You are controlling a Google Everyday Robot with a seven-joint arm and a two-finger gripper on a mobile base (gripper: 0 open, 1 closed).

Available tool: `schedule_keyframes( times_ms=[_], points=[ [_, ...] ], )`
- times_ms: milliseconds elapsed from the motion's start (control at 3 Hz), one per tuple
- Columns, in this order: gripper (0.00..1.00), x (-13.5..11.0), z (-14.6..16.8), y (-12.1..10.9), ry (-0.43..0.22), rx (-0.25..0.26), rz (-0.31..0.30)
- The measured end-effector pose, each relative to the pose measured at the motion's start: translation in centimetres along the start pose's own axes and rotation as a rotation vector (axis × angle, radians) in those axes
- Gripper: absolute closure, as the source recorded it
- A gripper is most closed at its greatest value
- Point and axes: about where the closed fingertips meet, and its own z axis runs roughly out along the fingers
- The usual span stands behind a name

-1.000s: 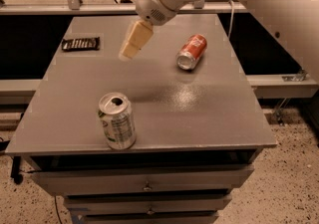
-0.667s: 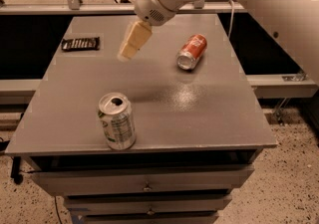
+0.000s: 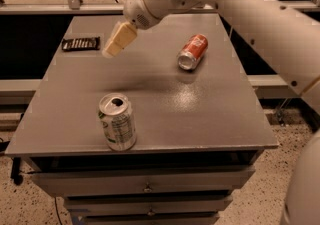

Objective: Pick rxbar chocolate

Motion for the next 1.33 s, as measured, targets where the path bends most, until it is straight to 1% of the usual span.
schedule_keyframes(
  times_ms=[333, 667, 1000, 1333],
  points=[
    [0.00, 0.1, 5.5, -2.8, -0.080, 0.027, 0.074],
    [0.00, 0.3, 10.6, -4.7, -0.120, 0.025, 0.130],
    [0.00, 1.0, 14.3, -5.5, -0.102, 0.003, 0.167],
    [0.00, 2.4, 16.8, -5.5, -0.063, -0.019, 0.207]
  ],
)
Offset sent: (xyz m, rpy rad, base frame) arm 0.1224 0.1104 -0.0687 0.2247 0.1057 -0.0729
